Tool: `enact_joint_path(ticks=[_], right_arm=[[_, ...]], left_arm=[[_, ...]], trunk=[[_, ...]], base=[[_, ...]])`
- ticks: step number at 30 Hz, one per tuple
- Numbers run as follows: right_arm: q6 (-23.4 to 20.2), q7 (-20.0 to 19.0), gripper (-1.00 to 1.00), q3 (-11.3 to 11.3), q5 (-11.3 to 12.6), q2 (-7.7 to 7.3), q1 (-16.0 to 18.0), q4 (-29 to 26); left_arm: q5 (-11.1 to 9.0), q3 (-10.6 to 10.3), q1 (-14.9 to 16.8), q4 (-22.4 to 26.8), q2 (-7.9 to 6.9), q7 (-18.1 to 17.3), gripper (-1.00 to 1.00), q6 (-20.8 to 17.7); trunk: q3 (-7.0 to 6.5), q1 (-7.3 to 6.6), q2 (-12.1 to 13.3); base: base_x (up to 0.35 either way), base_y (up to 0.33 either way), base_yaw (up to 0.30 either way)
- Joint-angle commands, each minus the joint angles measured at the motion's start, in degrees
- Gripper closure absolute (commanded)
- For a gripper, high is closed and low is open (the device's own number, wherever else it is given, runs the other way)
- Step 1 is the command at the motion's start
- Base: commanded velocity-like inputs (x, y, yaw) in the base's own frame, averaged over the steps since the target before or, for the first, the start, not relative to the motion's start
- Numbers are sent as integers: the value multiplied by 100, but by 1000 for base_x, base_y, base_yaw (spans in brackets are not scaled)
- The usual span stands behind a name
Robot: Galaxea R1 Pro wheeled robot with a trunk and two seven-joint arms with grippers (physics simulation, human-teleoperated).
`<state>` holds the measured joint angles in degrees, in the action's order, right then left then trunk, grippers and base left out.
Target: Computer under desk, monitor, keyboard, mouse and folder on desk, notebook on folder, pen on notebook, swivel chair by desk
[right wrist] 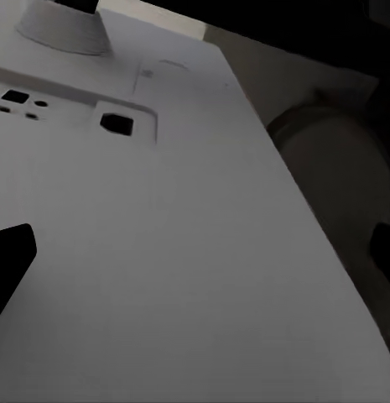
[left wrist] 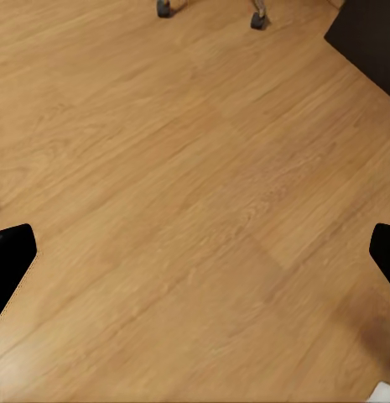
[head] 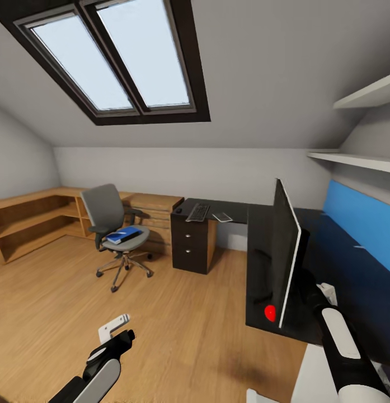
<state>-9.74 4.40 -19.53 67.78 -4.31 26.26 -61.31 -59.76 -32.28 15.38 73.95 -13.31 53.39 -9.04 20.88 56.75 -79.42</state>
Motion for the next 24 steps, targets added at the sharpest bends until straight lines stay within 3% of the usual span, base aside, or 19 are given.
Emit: enact_joint_path(ticks=[1,24], right_arm=[[-28,35,-100,-5,52,0,2,-12],[-28,35,-100,-7,51,-8,2,-12]], left_arm=[[-10,-15,9,6,-5,34,-100,-28],[-10,-15,9,6,-5,32,-100,-28]], trunk=[[7,0,-5],[7,0,-5]], base=[[0,0,244],[0,0,244]])
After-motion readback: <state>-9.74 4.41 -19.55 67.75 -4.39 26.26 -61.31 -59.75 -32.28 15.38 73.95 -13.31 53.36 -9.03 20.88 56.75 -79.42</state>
